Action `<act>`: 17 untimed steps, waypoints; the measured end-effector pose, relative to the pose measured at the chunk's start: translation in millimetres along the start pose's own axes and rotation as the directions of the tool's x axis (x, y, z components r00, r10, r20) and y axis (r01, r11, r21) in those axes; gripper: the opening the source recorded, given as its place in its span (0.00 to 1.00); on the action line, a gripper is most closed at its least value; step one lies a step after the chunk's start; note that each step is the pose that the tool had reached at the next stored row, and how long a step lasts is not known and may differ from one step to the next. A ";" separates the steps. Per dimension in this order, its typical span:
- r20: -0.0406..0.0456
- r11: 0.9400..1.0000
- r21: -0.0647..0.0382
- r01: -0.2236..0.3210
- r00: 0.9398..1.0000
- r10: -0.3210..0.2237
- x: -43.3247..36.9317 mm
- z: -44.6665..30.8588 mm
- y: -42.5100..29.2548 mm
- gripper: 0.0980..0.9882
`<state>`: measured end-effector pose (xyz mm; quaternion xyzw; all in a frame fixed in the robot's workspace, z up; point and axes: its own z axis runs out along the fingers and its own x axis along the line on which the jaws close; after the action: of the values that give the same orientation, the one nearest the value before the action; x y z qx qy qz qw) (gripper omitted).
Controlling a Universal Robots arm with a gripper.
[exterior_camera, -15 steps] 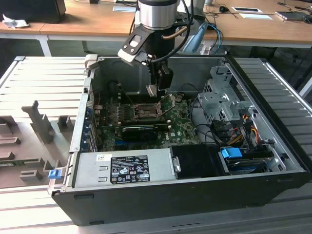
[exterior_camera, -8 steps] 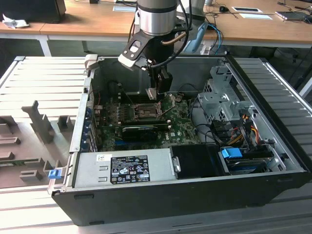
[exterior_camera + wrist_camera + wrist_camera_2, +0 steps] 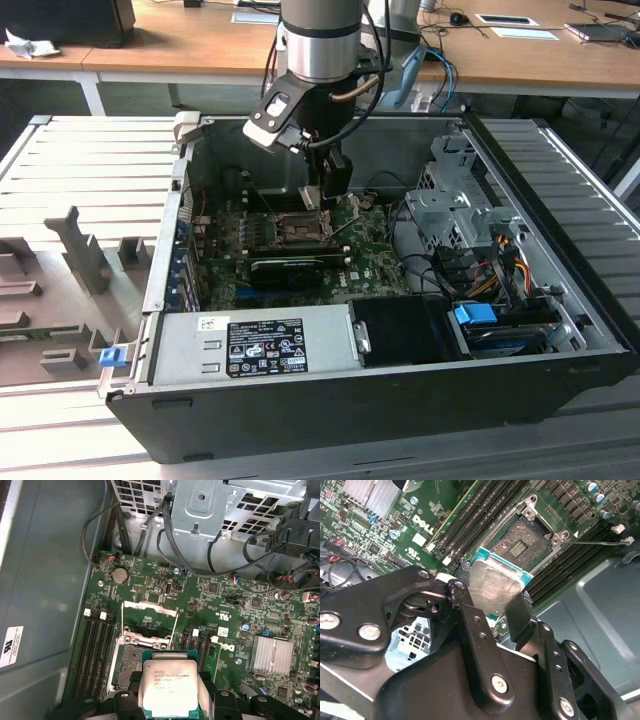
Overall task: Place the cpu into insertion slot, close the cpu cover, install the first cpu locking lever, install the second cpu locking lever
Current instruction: 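Place the cpu into insertion slot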
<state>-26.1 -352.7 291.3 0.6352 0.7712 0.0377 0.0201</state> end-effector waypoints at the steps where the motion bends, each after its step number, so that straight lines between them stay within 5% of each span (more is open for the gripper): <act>1: 0.000 1.000 0.000 0.000 1.000 0.000 0.0 0.7 -0.1 0.48; 17: 0.000 1.000 0.000 0.000 1.000 0.000 -0.2 16.2 -1.5 0.48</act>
<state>-26.3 -352.7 275.0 0.6353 0.7711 0.0377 0.0201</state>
